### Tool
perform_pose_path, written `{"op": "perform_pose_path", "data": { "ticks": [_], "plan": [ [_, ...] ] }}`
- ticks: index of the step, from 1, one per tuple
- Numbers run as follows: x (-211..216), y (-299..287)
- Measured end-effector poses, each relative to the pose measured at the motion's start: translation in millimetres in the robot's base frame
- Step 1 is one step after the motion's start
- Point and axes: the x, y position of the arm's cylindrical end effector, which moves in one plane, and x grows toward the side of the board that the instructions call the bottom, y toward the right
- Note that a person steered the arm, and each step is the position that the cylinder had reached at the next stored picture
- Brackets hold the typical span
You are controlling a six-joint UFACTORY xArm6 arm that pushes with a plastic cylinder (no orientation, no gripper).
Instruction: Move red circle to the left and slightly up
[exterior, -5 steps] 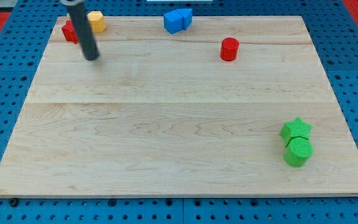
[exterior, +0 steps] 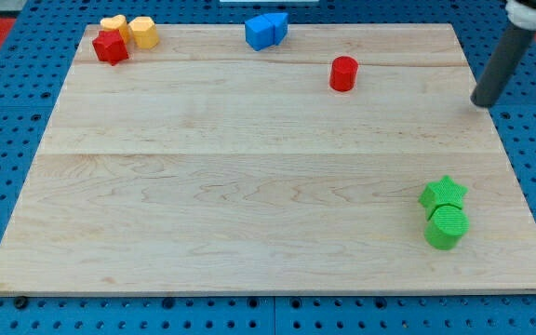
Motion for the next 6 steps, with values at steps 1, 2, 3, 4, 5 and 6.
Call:
{"op": "perform_pose_path", "data": {
  "ticks": [1, 2, 3, 4, 5, 6],
  "plan": [
    [-39.3, -29.5],
    [-46.6, -85.7],
    [-38.1, -149.5],
    [-36.0, -210.5],
    [-36.0, -259.7],
    [-15.4, -292.2]
  ]
}}
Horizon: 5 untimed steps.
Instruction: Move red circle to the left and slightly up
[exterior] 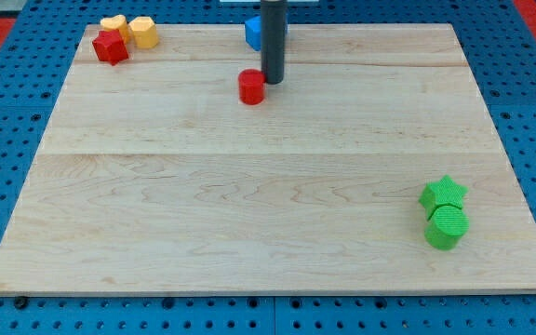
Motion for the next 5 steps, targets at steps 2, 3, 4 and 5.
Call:
{"op": "perform_pose_path", "data": {
  "ticks": [2, 3, 4, 5],
  "plan": [
    [63.8, -41.7],
    [93.0, -59.8],
    [81.0, -88.6],
    [33.3, -90.1]
  ]
}}
